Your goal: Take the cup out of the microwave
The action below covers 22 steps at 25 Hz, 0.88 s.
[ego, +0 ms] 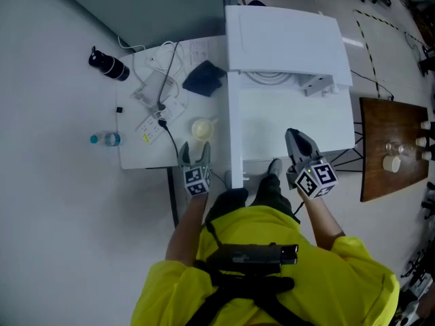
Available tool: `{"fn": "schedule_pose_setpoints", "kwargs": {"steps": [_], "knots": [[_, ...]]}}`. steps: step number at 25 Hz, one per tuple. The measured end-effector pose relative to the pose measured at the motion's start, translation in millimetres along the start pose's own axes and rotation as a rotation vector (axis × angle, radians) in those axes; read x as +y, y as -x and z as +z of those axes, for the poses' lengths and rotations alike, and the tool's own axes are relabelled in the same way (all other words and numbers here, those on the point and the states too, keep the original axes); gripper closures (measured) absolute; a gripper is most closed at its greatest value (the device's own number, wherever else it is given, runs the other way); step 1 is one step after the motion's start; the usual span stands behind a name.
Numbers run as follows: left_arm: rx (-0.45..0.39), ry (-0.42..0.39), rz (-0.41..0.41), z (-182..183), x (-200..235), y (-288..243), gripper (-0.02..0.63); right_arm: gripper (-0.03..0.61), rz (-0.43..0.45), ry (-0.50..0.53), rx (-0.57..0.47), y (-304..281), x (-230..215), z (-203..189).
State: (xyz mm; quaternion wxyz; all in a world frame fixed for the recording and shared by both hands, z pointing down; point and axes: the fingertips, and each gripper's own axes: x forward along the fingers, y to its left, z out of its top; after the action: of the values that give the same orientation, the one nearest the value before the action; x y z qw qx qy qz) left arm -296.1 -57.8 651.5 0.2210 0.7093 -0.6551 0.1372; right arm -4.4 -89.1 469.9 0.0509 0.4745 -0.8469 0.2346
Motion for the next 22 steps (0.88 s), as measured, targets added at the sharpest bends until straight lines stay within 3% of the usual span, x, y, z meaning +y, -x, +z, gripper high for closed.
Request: {"fn": "schedule_pose_setpoints", "kwargs": {"steps": [4,7,10,13,16,22], "knots": [[-0.141,0.054,0.036,82.4,16.5,72.7,0.596,0.574,-0.007,0.074,-0.065,11.9,18.5,37.4],[-0.202,0.007,0.03,152.2,14.0,115.6,0.601,0.574,-0.005,0.113,-0.126,23.1,35.3,67.5],[-0.337,-0.03,-0.023,227.0,-1.0,166.9,0.611,0.575,0.005,0.13,-0.198,38.9,53.5,96.8],[-0.426,-0.084,-0.069,273.5,-17.9,204.7,0.611,0.575,0.002,0.14,-0.244,57.9,66.2,112.8],[-0.436,-0.097,-0.077,283.4,-21.2,212.9,0.611,0.575,-0.03,0.176,-0.25,69.1,69.6,114.0],[-0.368,-0.041,-0.128,264.2,-18.5,205.5,0.611,0.575,-0.064,0.192,-0.266,82.1,73.4,112.4]]}}
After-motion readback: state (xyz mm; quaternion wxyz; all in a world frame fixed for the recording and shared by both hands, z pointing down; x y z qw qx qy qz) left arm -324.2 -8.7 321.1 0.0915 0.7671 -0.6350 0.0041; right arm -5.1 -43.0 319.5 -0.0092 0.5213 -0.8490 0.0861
